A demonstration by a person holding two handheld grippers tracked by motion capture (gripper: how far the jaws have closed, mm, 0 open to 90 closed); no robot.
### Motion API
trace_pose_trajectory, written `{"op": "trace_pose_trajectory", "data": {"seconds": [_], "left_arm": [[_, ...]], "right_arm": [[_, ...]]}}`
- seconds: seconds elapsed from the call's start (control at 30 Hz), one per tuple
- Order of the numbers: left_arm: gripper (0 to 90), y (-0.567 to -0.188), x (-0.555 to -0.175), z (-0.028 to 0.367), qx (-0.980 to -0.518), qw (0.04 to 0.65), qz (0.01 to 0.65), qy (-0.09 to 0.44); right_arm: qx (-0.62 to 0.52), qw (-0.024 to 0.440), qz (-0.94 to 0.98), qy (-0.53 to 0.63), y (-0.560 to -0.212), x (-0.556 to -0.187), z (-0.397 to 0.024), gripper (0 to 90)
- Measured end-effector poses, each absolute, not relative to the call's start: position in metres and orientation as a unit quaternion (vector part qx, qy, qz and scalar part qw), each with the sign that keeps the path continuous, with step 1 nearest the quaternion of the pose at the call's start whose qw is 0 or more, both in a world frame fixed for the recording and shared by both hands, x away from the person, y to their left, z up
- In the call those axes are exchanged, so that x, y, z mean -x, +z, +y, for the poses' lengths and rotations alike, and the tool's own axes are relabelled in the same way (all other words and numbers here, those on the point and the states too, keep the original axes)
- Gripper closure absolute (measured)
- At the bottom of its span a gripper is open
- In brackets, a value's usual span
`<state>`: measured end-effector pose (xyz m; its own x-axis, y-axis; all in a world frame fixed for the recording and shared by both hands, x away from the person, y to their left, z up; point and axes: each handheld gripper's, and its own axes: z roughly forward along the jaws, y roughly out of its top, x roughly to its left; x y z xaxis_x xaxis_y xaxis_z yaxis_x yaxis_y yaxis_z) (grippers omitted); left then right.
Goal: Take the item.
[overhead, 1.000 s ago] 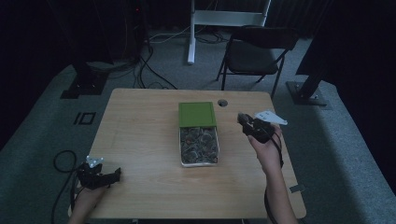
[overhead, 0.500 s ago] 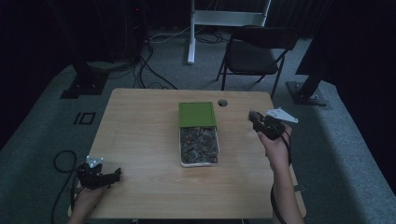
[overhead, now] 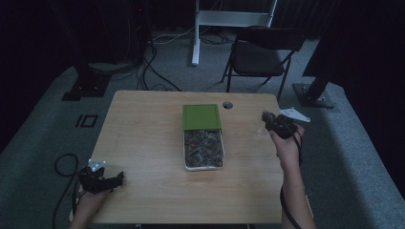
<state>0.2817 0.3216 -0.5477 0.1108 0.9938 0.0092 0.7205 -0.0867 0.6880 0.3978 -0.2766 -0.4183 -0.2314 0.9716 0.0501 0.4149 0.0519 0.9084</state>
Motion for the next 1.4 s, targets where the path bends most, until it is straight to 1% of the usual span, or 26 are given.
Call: {"op": "trace_pose_trajectory", "data": {"seconds": [0.63, 1.4], "left_arm": [[0.5, -0.548, -0.282, 0.322, -0.693, 0.273, 0.618, 0.25], [0.5, -0.548, -0.282, 0.322, -0.693, 0.273, 0.618, 0.25]], "right_arm": [[-0.567, 0.314, 0.64, 0.413, -0.428, -0.423, -0.295, 71.6], [-0.594, 0.284, 0.644, 0.39, -0.456, -0.446, -0.288, 70.6]]}}
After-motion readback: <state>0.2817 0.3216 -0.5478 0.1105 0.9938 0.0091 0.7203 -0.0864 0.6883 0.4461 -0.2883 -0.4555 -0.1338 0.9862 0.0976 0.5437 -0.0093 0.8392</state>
